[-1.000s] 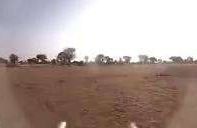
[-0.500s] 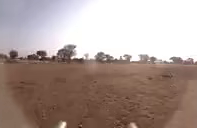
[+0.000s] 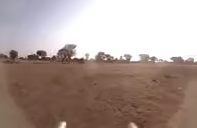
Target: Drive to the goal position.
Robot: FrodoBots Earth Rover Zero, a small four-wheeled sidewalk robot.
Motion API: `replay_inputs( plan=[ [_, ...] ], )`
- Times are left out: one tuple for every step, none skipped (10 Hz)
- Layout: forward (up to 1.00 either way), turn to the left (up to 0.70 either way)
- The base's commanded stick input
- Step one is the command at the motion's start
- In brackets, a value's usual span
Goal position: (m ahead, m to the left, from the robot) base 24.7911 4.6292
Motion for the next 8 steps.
replay_inputs(
  plan=[
    [0.70,0.00],
    [0.67,0.00],
    [0.68,0.00],
    [0.63,0.00],
    [0.61,0.00],
    [0.60,0.00],
    [0.60,0.00],
    [0.60,0.00]
  ],
)
